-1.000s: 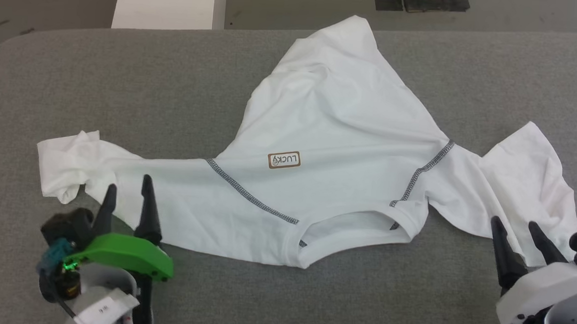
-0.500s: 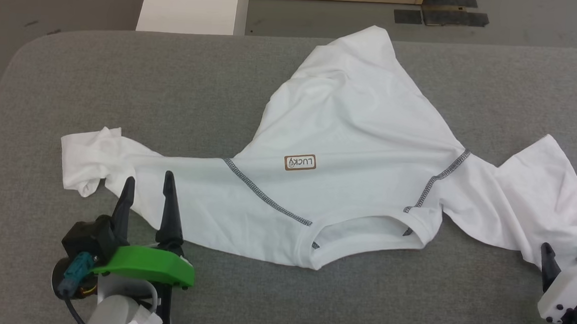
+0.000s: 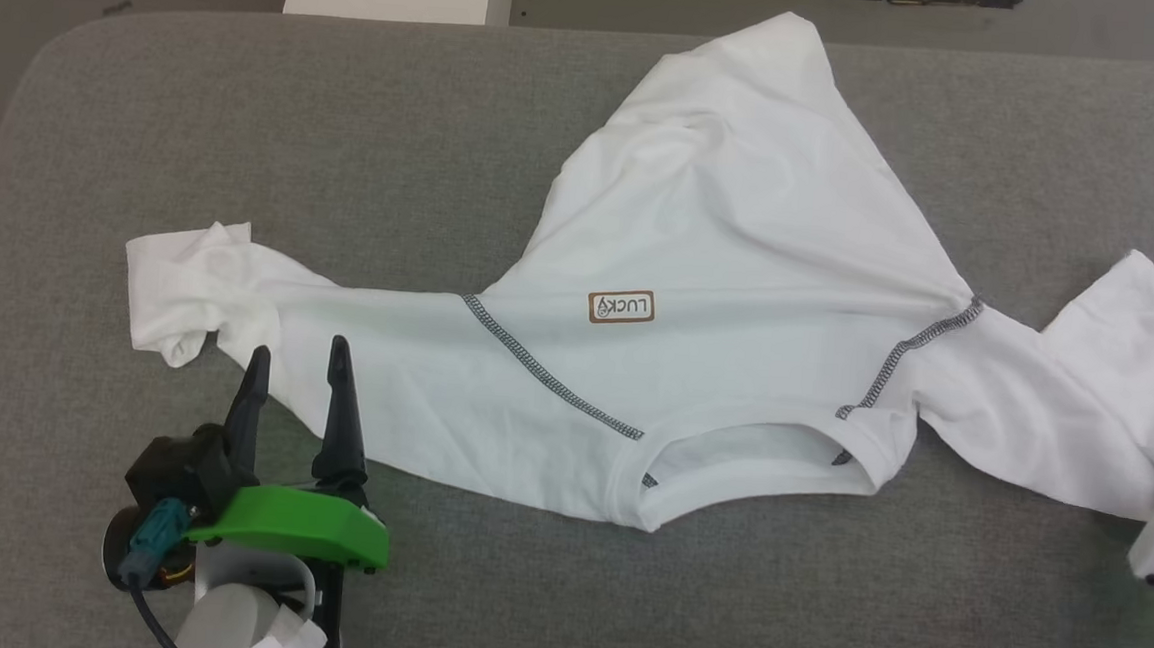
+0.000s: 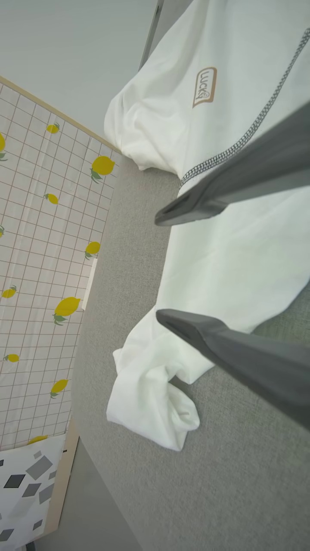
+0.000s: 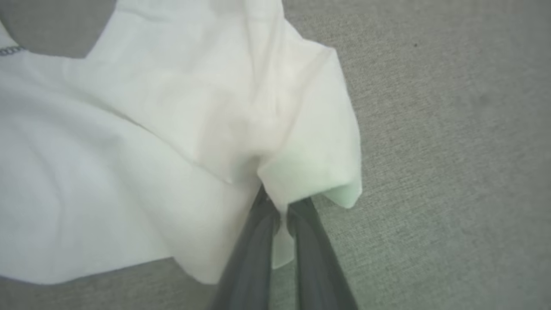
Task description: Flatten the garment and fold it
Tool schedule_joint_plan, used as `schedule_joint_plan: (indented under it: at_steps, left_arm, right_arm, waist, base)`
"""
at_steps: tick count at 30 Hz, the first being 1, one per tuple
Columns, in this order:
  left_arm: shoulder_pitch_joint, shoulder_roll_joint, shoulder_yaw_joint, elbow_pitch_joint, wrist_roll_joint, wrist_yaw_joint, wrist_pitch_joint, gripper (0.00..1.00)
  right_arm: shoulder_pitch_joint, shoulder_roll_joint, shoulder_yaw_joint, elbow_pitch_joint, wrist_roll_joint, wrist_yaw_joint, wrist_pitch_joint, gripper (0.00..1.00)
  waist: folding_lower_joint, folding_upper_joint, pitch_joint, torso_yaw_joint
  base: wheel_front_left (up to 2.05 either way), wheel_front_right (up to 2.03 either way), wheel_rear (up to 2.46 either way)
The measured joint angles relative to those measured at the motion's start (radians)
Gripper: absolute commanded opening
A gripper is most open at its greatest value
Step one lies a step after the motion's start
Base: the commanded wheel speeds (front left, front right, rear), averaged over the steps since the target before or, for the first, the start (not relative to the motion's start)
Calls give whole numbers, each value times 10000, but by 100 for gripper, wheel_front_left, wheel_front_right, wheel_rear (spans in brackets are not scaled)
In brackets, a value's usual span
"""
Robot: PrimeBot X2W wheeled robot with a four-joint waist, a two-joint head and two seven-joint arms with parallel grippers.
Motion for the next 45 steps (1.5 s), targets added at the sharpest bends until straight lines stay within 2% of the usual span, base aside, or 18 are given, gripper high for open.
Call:
schedule_joint_plan:
  at_steps: [2, 5, 8, 12, 13, 14, 21, 24, 28, 36, 45]
  left_arm:
    - [-24, -6, 4, 4, 35, -8, 0, 100]
    - [-50, -2, 15, 65, 35, -75, 0, 100]
    - [-92, 6, 12, 130, 35, -84, 0, 100]
    - [-195, 31, 13, 171, 35, -86, 2, 100]
    - [-213, 36, 12, 184, 35, -86, 2, 100]
    - [-241, 46, 4, 203, 35, -86, 8, 100]
    - [-240, 61, -199, 303, -31, -94, 683, 100]
    - [-43, 71, -393, 316, -81, -115, 1394, 100]
    - [365, 73, -612, 196, -376, -48, 2596, 100]
    - [754, 40, -1009, -186, -702, 456, 4836, 100]
    - [761, 153, -1254, -111, -616, 1018, 6243, 100]
  right_arm:
    - [-152, -86, -309, -222, -236, 0, -94, 0]
    - [-654, -719, -579, -318, -516, 0, -274, 0]
    - [-1149, -1231, -520, -213, -568, 0, -558, 0]
    - [-1702, -1580, -282, 318, -516, 0, -1030, 0]
    - [-1801, -1624, -259, 458, -481, 0, -1110, 45]
    - [-1867, -1684, -221, 639, -447, 0, -1202, 100]
    - [-1662, -1521, -86, 811, -44, 0, -2105, 100]
    - [-1011, -1191, 217, 288, 230, -2, -2483, 100]
    - [142, -660, 1185, -832, 790, -2, -2999, 100]
    - [2013, -17, 2763, -2884, 1701, -2, -3555, 100]
    - [2802, 19, 3670, -3532, 2518, -4, -3722, 100]
  waist:
    - [0, 0, 58, 46]
    - [0, 0, 160, 118]
    - [0, 0, 256, 181]
    - [0, 0, 402, 228]
    - [0, 0, 424, 234]
    - [0, 0, 441, 246]
    - [0, 0, 167, 283]
    - [0, 0, -77, 275]
    - [0, 0, -430, 205]
    - [-1, 0, -849, -268]
    - [-1, 0, -925, -818]
  base:
    - [0, 0, 0]
    - [0, 0, 0]
    - [0, 0, 0]
    - [0, 0, 0]
    - [0, 0, 0]
    - [0, 0, 0]
    - [0, 0, 0]
    - [0, 0, 0]
    - [0, 0, 0]
    - [0, 0, 0]
    - [0, 0, 0]
